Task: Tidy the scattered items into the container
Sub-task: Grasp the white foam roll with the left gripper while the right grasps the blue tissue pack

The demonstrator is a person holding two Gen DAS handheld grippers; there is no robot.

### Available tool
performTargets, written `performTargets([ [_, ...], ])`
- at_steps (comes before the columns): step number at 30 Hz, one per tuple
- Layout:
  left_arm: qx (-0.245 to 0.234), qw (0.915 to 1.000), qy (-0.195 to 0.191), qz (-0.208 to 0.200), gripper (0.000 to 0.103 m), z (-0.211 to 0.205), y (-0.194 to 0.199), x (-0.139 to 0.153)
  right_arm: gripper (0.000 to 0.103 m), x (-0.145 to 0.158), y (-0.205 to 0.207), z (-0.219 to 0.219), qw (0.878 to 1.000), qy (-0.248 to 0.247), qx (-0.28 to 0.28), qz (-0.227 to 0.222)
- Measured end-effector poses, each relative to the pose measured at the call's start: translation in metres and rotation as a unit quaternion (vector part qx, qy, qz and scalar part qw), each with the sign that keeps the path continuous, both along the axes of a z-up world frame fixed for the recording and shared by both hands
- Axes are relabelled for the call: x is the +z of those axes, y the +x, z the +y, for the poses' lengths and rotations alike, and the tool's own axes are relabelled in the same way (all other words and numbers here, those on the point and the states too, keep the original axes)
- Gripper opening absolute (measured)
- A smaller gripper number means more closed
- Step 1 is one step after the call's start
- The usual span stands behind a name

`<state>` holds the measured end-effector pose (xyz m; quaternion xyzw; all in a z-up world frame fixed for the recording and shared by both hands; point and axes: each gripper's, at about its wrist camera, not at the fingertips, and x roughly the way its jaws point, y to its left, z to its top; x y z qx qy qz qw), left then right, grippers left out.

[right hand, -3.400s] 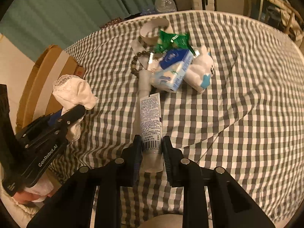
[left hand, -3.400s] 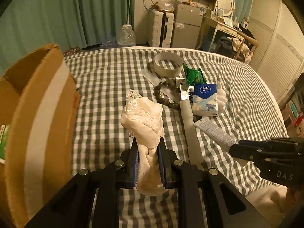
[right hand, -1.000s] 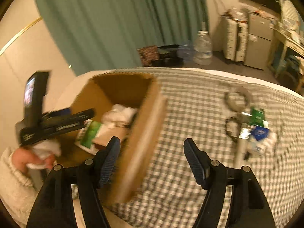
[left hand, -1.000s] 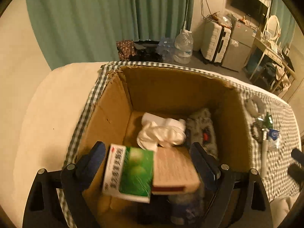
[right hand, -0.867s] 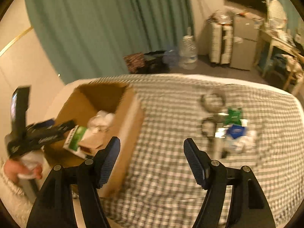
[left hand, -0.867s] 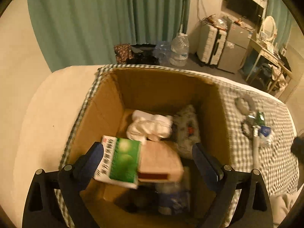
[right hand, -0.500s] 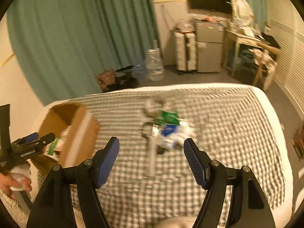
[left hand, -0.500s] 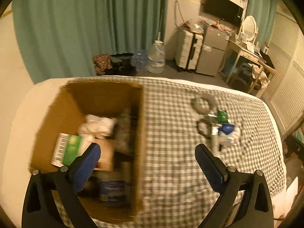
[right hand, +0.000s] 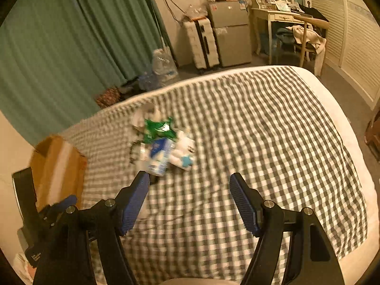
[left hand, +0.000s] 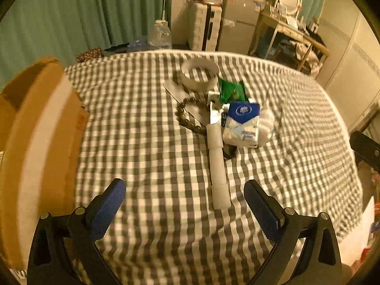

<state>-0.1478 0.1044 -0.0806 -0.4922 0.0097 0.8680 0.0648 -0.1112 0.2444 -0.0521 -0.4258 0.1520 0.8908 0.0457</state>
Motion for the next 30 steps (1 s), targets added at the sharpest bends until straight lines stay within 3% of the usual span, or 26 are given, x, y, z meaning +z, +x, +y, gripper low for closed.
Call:
performTargets([
  [6,-0.005,0.9999,-0.007,-0.007,0.102,0.025,-0.02,-0.035,0.07,-0.028,-0.018,0.011,1.0,-0.025,0.011,-0.015],
  [9,-0.016,0.9996,-0.022,-0.002,0.097,0.037,-0.027,-0.045,0.07,-0.039,-0.025,0.012,0.999,-0.029,0.015,-0.025],
  [14,-0.04,0.9988,-0.02,-0.02,0.072,0.047,-0.034,-0.061,0.07,-0.054,-0.031,0.008,0.998,-0.034,0.017,-0.043],
  [16,-0.04,0.9983,-0.026,-0.032,0.069,0.048,-0.036,-0.068,0.07,-0.057,-0.033,0.005,0.998,-0.033,0.015,-0.047],
  [18,-0.036,0.9987,-0.016,-0.032,0.051,0.046,-0.035,-0.071,0.07,-0.061,-0.036,0.002,0.998,-0.037,0.015,-0.053],
  [20,-0.037,0.9991,-0.001,-0.022,0.016,0.041,-0.033,-0.069,0.07,-0.063,-0.038,-0.001,0.998,-0.036,0.014,-0.055],
  [21,-0.04,0.999,0.006,-0.019,0.013,0.039,-0.032,-0.067,0.07,-0.064,-0.04,-0.003,0.998,-0.038,0.014,-0.055],
  [26,-0.006,0.9985,0.054,0.002,0.013,0.007,-0.024,-0.048,0.07,-0.071,-0.058,-0.014,0.995,-0.086,0.028,-0.044],
  [30,0.002,0.9981,0.059,0.017,0.013,-0.013,-0.024,-0.038,0.064,-0.088,-0.081,-0.029,0.991,-0.104,0.048,-0.073],
])
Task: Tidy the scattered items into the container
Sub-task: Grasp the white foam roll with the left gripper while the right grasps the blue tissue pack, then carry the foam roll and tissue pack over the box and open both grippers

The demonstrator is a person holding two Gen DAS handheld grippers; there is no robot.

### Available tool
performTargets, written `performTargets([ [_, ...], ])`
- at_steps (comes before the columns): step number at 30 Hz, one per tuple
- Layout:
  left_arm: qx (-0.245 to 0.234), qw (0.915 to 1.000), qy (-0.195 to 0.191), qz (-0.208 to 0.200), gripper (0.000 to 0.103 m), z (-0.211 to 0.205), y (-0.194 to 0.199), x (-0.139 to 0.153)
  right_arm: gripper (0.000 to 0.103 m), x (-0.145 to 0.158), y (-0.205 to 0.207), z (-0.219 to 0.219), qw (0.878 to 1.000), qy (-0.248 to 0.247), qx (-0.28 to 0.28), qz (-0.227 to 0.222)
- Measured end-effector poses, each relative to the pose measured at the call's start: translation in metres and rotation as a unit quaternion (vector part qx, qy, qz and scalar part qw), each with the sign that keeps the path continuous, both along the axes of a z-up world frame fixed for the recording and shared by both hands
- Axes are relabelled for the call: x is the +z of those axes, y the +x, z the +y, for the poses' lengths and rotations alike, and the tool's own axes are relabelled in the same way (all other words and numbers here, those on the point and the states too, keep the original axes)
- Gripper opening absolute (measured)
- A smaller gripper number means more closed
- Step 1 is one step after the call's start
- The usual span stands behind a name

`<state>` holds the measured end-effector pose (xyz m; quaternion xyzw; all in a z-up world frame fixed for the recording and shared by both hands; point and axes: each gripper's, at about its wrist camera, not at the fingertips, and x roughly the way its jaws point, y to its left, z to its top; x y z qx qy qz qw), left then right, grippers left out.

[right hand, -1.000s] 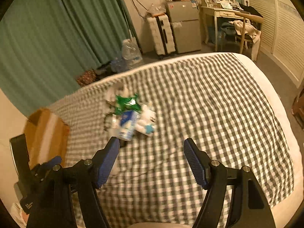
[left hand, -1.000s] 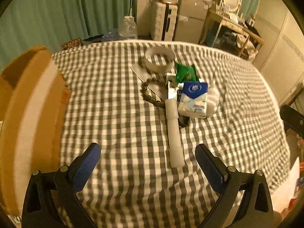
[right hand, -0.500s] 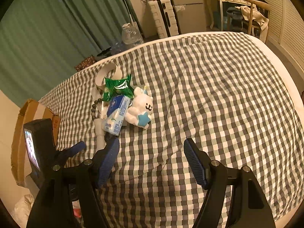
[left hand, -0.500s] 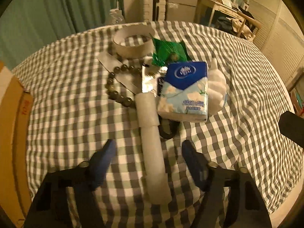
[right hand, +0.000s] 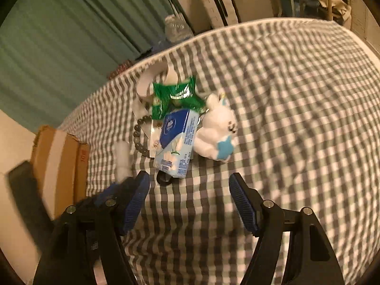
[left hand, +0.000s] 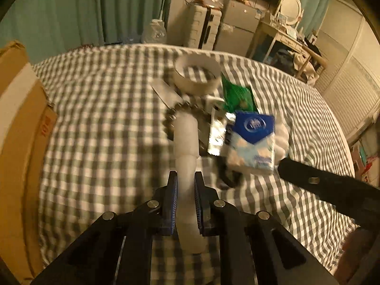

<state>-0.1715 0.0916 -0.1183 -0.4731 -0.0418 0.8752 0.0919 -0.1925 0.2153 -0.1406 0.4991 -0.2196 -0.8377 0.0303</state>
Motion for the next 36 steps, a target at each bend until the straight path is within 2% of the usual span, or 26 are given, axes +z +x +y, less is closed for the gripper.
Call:
performTargets([
  [4,0.011,0.9999,0.007,-0.004,0.013,-0.016,-0.01,0.002,0.055,-0.009,-0.018,0.0,1.0,-0.026,-0.012,-0.003],
  [5,0.015,0.9998,0.007,-0.006,0.013,-0.018,-0.011,0.0,0.051,-0.011,-0.022,0.0,0.999,-0.032,-0.013,-0.004],
  [7,0.02,0.9996,0.004,-0.018,0.013,-0.021,-0.02,-0.007,0.041,-0.012,-0.03,0.0,0.999,-0.05,-0.011,0.001],
  [8,0.022,0.9995,0.005,-0.023,0.013,-0.024,-0.02,-0.011,0.024,-0.014,-0.034,-0.002,0.998,-0.056,-0.006,0.0],
  [9,0.021,0.9994,0.006,-0.026,0.013,-0.025,-0.02,-0.014,0.02,-0.015,-0.035,-0.004,0.998,-0.058,-0.001,-0.001],
  [15,0.026,0.9991,0.012,-0.031,0.013,-0.039,-0.009,-0.014,0.018,-0.01,-0.029,-0.018,0.999,-0.029,0.015,0.011],
  [18,0.024,0.9993,0.011,-0.028,0.013,-0.041,-0.008,-0.005,0.018,-0.002,-0.021,-0.022,0.999,-0.036,0.022,0.018],
  [21,0.018,0.9996,0.01,-0.016,0.013,-0.043,0.001,0.011,0.018,-0.007,-0.01,-0.019,0.996,-0.084,0.012,-0.005],
  [24,0.017,0.9997,0.016,-0.012,0.013,-0.043,0.007,0.024,0.018,-0.011,0.004,-0.025,0.998,-0.055,0.013,-0.025],
  [26,0.013,0.9998,0.011,-0.006,0.013,-0.042,0.013,0.033,0.018,-0.007,0.019,-0.027,0.998,-0.058,0.013,-0.022],
  [31,0.011,0.9998,0.014,0.01,0.013,-0.05,0.031,0.058,0.018,0.032,0.039,-0.036,1.0,-0.013,0.018,0.009],
  [36,0.015,0.9995,0.015,0.025,0.013,-0.063,0.05,0.086,0.018,0.073,0.06,-0.053,0.998,0.009,0.038,0.051],
])
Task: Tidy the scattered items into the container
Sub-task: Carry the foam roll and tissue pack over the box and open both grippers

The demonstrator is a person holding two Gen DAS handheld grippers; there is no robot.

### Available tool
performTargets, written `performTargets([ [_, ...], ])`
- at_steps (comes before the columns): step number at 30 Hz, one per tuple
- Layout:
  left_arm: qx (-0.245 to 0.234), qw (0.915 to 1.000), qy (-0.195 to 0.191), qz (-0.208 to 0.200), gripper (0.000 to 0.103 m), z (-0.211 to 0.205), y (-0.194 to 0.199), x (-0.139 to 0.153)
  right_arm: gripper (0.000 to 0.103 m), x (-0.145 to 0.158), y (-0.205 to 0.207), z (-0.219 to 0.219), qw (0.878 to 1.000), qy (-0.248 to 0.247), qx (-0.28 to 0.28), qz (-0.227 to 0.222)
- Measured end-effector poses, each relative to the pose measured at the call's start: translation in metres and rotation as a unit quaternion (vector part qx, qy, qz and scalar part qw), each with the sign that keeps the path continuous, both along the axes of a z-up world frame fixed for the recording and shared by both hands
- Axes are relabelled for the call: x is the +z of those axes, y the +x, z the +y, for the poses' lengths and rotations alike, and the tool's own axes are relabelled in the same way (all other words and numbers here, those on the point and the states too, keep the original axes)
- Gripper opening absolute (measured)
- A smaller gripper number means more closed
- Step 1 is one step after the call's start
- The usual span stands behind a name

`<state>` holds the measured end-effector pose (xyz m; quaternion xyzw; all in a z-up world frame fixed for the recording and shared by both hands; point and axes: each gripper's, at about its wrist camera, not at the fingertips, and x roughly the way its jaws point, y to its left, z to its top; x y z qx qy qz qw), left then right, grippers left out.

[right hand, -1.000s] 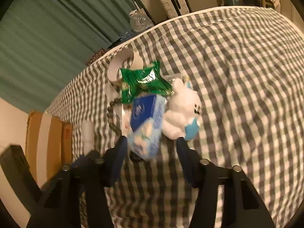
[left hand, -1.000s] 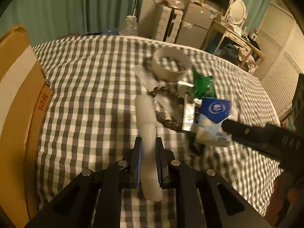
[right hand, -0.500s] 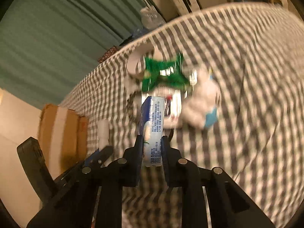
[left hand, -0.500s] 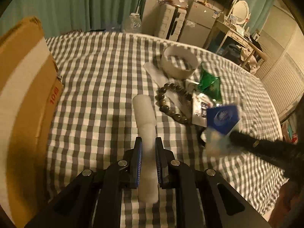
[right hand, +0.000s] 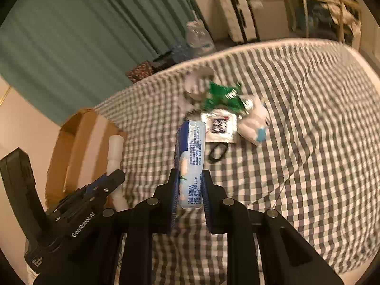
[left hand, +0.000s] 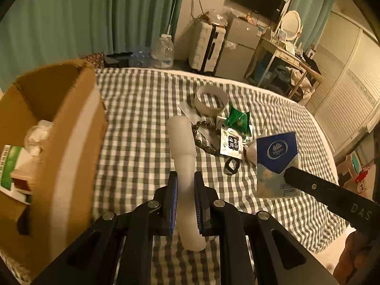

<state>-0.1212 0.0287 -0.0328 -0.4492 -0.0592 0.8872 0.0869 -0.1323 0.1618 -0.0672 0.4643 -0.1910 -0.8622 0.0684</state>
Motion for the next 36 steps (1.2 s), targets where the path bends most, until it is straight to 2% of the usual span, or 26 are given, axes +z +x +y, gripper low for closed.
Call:
performTargets([
  [6,0.005,0.9999,0.001,-0.013,0.013,-0.016,0.01,0.021,0.018,0.03,0.015,-0.036,0.999,0.017,0.033,0.028],
  [16,0.007,0.9992,0.009,0.037,0.013,-0.042,0.027,0.078,0.018,0.067,0.044,-0.084,0.995,0.025,0.079,0.062],
  [19,0.007,0.9993,0.007,0.035,0.013,-0.059,0.029,0.087,0.018,0.073,0.047,-0.099,0.993,0.022,0.094,0.067],
  [29,0.036,0.9988,-0.018,0.029,0.013,-0.128,0.035,0.087,0.018,0.078,0.043,-0.173,0.983,0.033,0.167,0.071],
  [36,0.075,0.9968,-0.023,0.014,0.013,-0.187,0.032,0.07,0.018,0.058,0.033,-0.228,0.974,0.033,0.218,0.048],
])
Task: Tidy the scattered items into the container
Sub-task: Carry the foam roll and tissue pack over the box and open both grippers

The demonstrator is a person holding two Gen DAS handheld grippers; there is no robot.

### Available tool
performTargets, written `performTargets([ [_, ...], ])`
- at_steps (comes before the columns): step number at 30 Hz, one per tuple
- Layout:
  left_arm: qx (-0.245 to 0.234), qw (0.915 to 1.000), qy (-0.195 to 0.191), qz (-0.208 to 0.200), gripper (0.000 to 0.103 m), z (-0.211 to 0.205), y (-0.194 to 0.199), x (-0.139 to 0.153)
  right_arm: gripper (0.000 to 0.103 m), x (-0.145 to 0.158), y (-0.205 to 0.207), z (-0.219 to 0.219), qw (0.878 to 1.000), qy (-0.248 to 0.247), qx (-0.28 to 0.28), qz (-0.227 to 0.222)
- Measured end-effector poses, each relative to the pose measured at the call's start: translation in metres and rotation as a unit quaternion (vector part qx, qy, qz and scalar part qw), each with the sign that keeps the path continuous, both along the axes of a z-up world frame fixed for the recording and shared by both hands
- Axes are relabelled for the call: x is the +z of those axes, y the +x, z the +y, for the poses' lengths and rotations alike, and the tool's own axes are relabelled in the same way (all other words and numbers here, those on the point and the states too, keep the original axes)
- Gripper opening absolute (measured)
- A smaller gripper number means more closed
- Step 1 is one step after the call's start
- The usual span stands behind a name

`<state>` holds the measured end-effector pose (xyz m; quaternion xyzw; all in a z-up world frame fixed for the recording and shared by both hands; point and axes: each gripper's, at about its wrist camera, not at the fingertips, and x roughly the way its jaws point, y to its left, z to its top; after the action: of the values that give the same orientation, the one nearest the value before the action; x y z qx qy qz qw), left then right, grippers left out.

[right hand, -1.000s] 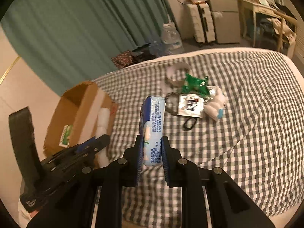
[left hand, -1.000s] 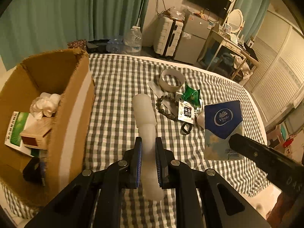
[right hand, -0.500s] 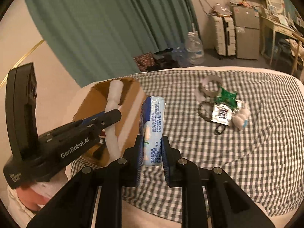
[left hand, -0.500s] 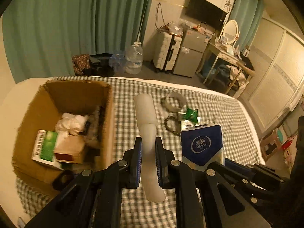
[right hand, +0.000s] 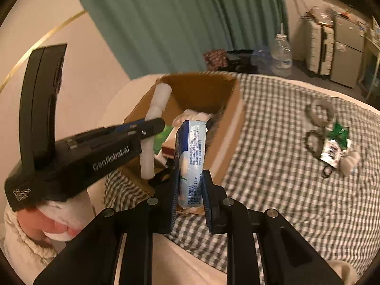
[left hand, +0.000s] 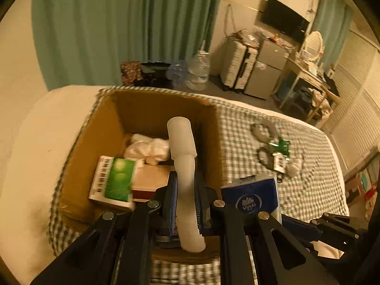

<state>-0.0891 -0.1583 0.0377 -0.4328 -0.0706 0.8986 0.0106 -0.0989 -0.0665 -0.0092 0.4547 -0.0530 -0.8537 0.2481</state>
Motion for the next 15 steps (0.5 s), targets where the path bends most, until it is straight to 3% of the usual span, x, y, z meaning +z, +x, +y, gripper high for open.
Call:
performTargets([
  [11,0.038,0.998,0.014,-0.048,0.014,-0.06,-0.006,-0.048,0.018,-0.036,-0.027,-0.05,0.999,0.015,0.033,-0.04],
  [14,0.049,0.9966,0.011,-0.065,0.025,-0.067,-0.006,-0.058,0.025,-0.039,-0.03,-0.053,0.998,0.013,0.026,-0.049],
  [15,0.051,0.9962,0.009,-0.07,0.029,-0.067,-0.006,-0.061,0.036,-0.038,-0.031,-0.054,0.999,0.021,0.02,-0.047],
])
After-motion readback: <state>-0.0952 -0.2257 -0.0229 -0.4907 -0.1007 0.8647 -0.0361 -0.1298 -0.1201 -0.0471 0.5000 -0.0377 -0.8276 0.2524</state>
